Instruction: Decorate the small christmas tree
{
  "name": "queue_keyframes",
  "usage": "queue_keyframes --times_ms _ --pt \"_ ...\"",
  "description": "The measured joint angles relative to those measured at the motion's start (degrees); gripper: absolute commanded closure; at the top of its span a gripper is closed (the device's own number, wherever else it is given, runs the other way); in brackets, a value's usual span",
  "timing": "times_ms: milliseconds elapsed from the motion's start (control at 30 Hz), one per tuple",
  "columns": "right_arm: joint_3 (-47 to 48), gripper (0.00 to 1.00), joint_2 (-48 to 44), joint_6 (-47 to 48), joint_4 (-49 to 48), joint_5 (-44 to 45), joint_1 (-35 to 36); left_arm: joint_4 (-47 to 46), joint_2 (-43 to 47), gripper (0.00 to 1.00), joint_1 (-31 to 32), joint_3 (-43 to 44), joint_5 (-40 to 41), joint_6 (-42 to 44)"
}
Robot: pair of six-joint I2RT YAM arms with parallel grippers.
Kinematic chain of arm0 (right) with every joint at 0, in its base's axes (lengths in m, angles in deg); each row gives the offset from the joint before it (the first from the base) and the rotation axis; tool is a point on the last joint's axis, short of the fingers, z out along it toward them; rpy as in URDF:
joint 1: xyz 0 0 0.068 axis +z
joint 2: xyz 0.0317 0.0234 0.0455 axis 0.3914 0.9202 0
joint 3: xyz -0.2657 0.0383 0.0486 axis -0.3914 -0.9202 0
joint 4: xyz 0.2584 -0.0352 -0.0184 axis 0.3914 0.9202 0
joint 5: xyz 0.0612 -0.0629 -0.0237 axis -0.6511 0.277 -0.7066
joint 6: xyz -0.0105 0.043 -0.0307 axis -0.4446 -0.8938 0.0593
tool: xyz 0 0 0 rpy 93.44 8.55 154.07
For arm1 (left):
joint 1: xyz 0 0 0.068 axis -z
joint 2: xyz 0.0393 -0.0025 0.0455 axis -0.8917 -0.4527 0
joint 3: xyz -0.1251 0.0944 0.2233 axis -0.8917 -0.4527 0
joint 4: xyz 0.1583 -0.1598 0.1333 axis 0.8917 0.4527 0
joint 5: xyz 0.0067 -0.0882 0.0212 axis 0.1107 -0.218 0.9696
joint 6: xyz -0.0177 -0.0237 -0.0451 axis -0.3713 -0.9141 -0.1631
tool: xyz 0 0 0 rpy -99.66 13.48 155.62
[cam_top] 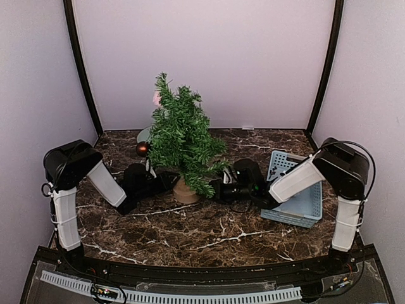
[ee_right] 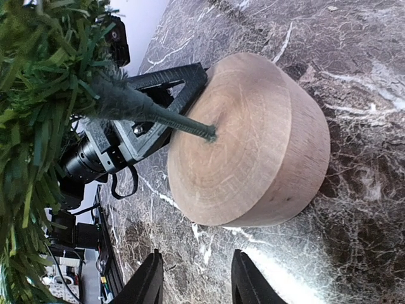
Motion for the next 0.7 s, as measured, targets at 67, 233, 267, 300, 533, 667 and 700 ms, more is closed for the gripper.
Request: queue_keyframes --times_ms 67,233,267,300,533,667,700 --pt "-0.26 0.61 -0.2 0.0 -0.02 0.59 0.0 -0.15 0.39 0.6 -0.35 -0.81 0.07 -0.74" --pt "-1.18 0.61 -0.33 -0.02 0.26 2.21 -0.02 -1.01 1.44 0.57 -0.98 -2.99 0.87 -2.36" --pt "-1.36 0.61 -0.33 -0.04 0.39 2.58 -0.02 -1.22 1.57 0.56 -1.09 -3.34 1.03 -2.51" --pt "-1.49 0.61 -0.35 -0.02 0.5 2.84 -0.02 -1.42 1.64 0.56 -1.18 -3.56 1.11 -2.62" --pt "-2.16 0.61 -1.95 0.13 1.03 3.89 -0.04 -1.99 1.68 0.68 -1.62 -3.74 -0.04 -1.99" --pt "-2.67 0.61 -3.34 0.42 1.51 4.5 -0.31 -1.51 0.87 0.76 -1.84 -1.66 -1.88 -0.94" --pt "-2.89 0.61 -3.87 0.52 1.68 4.66 -0.37 -1.51 0.55 0.76 -1.88 -1.11 -2.32 -0.76"
